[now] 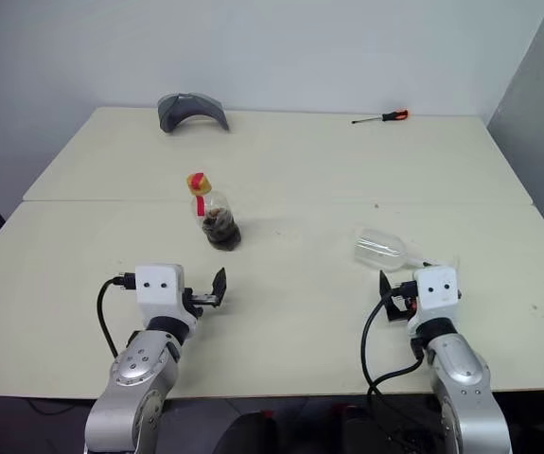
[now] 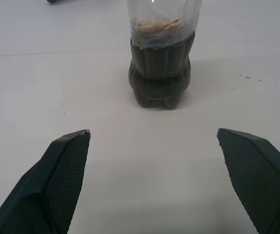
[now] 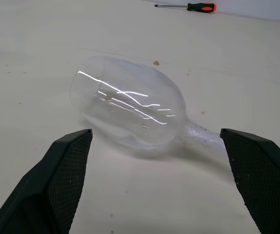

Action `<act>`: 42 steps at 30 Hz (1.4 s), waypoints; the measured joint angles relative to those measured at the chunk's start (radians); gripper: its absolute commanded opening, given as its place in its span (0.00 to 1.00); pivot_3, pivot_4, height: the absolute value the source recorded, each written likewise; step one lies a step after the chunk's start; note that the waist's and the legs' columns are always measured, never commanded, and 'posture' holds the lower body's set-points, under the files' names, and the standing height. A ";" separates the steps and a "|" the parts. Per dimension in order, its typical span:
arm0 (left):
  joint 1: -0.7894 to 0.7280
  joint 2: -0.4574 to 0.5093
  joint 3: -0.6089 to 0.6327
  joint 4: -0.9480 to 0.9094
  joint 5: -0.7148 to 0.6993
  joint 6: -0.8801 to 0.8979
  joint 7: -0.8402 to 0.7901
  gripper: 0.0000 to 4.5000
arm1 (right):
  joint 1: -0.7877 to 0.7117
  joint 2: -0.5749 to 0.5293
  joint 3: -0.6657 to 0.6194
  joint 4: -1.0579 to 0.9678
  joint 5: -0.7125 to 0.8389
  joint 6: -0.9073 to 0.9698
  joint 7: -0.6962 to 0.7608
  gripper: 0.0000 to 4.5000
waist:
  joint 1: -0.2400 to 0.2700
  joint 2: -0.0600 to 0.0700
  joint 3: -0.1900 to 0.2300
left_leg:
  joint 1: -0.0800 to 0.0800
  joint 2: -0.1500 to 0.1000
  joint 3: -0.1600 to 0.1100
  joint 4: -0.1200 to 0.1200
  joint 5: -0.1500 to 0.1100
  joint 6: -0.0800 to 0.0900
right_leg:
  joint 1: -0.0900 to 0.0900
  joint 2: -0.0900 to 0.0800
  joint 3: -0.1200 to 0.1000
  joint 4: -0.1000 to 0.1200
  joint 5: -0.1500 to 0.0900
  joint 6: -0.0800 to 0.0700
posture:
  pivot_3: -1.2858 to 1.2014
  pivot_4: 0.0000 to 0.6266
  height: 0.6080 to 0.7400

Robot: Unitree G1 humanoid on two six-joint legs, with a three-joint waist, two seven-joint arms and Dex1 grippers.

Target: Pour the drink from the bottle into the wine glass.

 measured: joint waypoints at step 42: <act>-0.195 0.086 0.047 0.335 0.019 -0.345 -0.030 1.00 | -0.304 -0.233 -0.015 0.084 0.433 0.028 0.461 1.00 | 0.001 0.000 0.000 | 0.000 0.000 0.000 0.000 0.000 0.000 | 0.001 0.000 -0.001 0.000 0.000 0.000 | 0.52 0.24 1.00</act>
